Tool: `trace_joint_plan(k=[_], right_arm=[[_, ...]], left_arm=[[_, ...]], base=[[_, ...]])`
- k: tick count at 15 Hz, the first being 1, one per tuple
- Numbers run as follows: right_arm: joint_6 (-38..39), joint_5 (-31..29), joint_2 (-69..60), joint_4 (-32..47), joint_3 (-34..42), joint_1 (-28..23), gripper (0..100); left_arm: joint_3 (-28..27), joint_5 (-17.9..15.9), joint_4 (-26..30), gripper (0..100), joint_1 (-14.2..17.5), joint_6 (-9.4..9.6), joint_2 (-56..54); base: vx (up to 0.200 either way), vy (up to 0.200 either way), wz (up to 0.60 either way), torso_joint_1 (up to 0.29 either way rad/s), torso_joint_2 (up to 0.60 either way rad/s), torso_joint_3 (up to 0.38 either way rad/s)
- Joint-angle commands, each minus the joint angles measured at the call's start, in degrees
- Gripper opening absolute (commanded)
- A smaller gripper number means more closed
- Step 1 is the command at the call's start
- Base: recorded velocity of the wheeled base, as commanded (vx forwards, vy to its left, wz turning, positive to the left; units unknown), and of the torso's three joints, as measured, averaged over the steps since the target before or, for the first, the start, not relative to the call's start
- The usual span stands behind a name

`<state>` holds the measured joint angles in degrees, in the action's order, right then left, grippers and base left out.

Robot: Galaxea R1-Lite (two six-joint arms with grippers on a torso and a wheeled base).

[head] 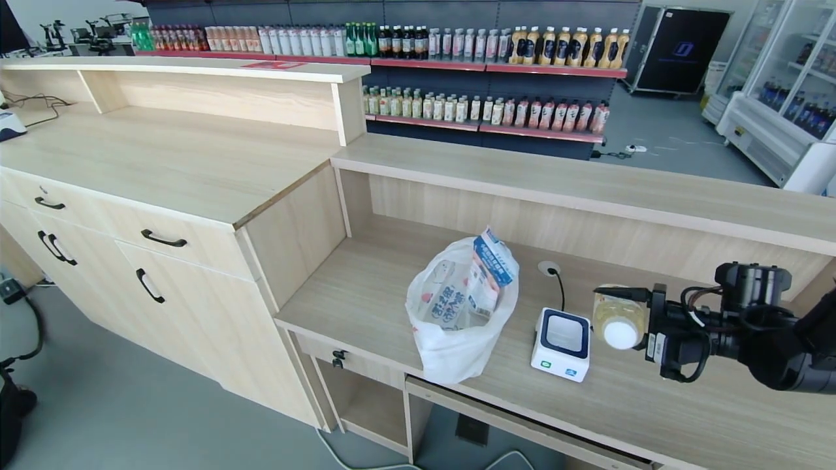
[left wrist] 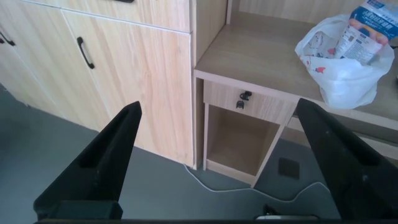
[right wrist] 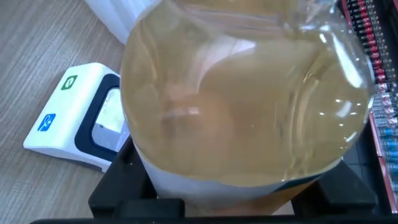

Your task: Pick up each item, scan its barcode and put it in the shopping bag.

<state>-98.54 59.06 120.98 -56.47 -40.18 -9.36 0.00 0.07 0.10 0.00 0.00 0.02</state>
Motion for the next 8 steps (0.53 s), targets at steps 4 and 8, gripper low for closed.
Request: trace_joint_plan(k=[4,8], right_arm=[[-0.34,0.00,3.21,-0.93,-1.22,0.31,0],[-0.43,0.00,4.88,-1.54,-2.45,0.40,0]], left_arm=[[0.00,0.01,-0.01,100,0.00,0.00,-0.02],[0.00,0.01,-0.01,100,0.00,0.00,-0.02]], base=[[0.000,0.000,0.00,0.000,0.00,0.000],[0.000,0.000,0.00,0.000,0.00,0.000]])
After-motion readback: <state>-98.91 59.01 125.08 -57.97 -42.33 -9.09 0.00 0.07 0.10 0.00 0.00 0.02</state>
